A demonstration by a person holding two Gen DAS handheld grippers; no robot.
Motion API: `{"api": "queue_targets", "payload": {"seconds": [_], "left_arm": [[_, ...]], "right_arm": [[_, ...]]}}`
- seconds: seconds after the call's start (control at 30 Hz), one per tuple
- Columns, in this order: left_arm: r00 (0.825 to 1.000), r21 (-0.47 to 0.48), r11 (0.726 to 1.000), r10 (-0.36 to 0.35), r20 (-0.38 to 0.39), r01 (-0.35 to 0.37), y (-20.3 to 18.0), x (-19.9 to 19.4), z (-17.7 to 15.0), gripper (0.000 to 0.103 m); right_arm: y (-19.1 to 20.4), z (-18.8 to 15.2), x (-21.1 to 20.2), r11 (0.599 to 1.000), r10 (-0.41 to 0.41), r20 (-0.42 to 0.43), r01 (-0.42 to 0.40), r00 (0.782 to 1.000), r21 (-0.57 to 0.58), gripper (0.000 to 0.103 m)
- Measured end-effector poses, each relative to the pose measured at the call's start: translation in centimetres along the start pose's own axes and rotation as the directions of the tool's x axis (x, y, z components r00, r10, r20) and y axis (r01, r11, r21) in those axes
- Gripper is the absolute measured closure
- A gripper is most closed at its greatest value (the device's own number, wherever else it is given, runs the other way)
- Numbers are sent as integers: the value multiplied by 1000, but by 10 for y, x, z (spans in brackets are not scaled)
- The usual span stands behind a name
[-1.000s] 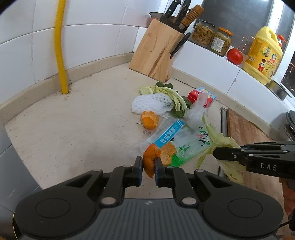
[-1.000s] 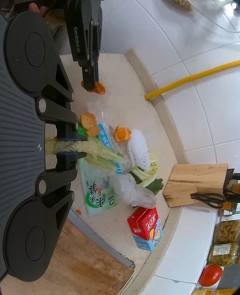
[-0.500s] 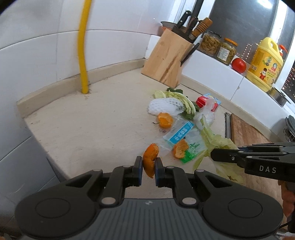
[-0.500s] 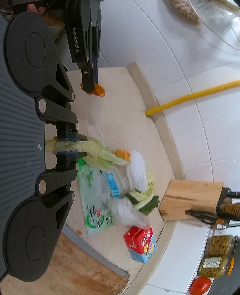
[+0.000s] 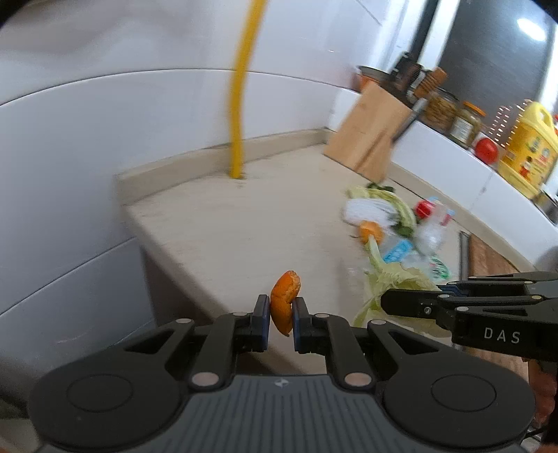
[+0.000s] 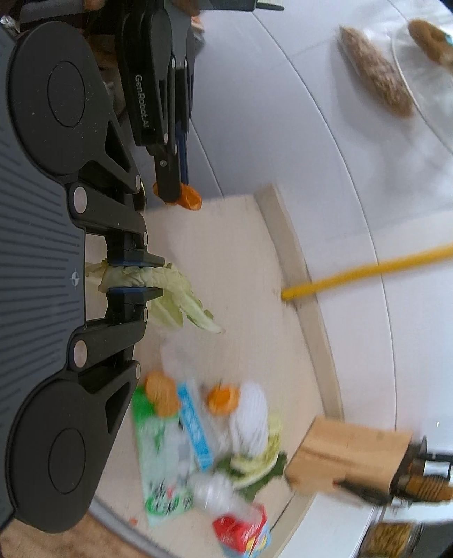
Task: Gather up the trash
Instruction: 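Carry the cabbage leaf and orange peel with both tools over the black bin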
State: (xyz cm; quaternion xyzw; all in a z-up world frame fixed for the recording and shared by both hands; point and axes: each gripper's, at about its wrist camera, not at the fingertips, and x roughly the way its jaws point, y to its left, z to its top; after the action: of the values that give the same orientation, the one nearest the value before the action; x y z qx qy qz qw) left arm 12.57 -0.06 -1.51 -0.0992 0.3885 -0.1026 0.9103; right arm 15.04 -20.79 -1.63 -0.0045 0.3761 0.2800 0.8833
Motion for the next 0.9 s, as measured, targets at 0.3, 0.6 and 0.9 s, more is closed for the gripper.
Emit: {"api": "queue_targets", "payload": {"seconds": [0.3,0.6,0.9], "left_arm": [[993,-88,990,113,22,-111,52,-31,-15,94],[981,-150,969,196,-8,-195,96,-40,-31,94],[972,-190,953,229,-58,-236,128,-32,-41,94]], "right_arm": [[61,11,33,987,124,-47,-128,991,-95,89],[114,13,69,966,181,-114,-199,977,-164,89],[147,5,107,960,172,-190,-207,967,-187,89]]}}
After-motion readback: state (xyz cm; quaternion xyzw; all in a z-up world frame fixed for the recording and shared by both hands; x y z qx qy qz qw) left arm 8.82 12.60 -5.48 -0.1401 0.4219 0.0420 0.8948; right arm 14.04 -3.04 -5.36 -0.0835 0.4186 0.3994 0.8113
